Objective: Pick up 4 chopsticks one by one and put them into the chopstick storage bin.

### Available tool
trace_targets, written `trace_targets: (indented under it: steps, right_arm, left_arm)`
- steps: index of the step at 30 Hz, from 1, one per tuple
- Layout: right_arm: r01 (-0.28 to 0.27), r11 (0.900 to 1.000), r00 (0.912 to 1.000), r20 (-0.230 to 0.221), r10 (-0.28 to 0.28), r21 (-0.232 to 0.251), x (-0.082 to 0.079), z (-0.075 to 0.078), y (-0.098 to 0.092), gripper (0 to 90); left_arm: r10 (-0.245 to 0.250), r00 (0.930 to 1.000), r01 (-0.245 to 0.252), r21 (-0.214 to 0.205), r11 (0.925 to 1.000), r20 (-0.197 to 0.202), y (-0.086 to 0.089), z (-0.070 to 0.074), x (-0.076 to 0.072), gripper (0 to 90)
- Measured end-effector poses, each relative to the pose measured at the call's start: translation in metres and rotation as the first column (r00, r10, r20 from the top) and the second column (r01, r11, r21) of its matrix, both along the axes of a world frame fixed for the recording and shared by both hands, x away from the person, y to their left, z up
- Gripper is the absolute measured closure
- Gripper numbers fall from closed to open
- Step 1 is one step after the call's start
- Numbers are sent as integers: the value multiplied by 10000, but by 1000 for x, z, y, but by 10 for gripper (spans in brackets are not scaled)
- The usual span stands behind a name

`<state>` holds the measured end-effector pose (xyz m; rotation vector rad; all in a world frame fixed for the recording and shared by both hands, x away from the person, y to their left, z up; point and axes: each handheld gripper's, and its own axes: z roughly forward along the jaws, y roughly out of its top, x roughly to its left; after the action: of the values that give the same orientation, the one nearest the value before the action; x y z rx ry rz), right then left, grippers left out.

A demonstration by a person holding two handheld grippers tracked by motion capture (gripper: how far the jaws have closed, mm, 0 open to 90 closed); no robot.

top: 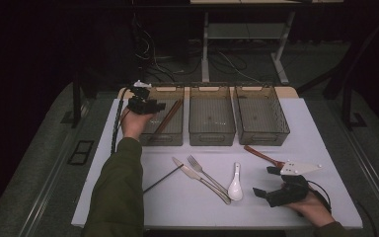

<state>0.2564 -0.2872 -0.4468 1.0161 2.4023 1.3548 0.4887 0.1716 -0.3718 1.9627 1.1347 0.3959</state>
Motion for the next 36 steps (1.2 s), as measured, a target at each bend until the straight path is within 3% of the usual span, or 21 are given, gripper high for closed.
trace_targets:
  steps: [12,19,26,36]
  right_arm:
    - [-3,10000,10000,13,4,-33,0,0,0,29]
    - [-3,10000,10000,5,3,-34,0,0,0,30]
    - [-18,10000,10000,3,18,-52,0,0,1,29]
    - [-8,10000,10000,4,8,-67,0,0,1,29]
  left_arm:
    - [-958,9951,966,-341,9947,234,-1,16,-20,386]
    - [-1575,9867,1582,-161,9873,398,-3,20,-39,343]
    - [-1926,9801,1941,-286,9806,469,-4,19,-63,307]
    - [-2337,9715,2340,-31,9722,386,-5,13,-94,202]
